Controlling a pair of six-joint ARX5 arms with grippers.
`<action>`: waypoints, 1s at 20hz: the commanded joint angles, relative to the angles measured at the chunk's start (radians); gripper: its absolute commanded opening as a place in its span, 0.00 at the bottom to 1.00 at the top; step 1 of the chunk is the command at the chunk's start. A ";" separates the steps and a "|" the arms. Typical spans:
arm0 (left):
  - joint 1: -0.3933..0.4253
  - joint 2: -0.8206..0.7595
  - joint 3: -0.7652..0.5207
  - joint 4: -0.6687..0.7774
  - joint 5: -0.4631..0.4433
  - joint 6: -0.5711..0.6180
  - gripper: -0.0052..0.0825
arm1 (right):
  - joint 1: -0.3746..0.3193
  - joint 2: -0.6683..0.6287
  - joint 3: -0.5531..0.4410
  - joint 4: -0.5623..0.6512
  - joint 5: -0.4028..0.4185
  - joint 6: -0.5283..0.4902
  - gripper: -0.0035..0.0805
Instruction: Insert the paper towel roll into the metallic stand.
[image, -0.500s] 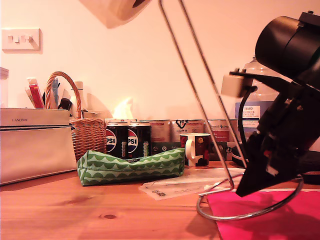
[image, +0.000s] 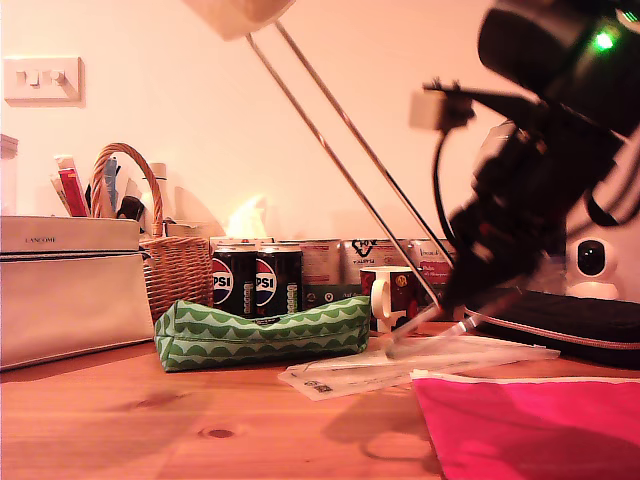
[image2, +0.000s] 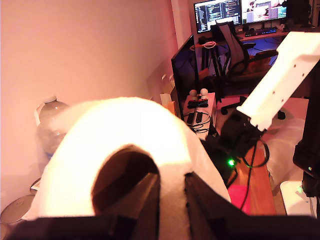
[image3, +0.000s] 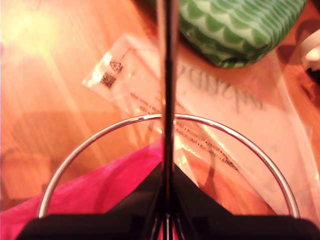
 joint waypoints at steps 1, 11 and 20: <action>0.005 -0.001 0.011 0.031 -0.003 -0.003 0.03 | 0.010 -0.016 0.000 -0.027 0.001 -0.006 0.03; 0.127 0.025 0.011 0.097 -0.048 -0.056 0.03 | 0.017 -0.016 0.000 -0.144 0.019 -0.029 0.03; 0.127 0.032 0.011 0.075 -0.076 -0.055 0.03 | 0.017 -0.095 0.000 -0.139 0.019 -0.030 0.03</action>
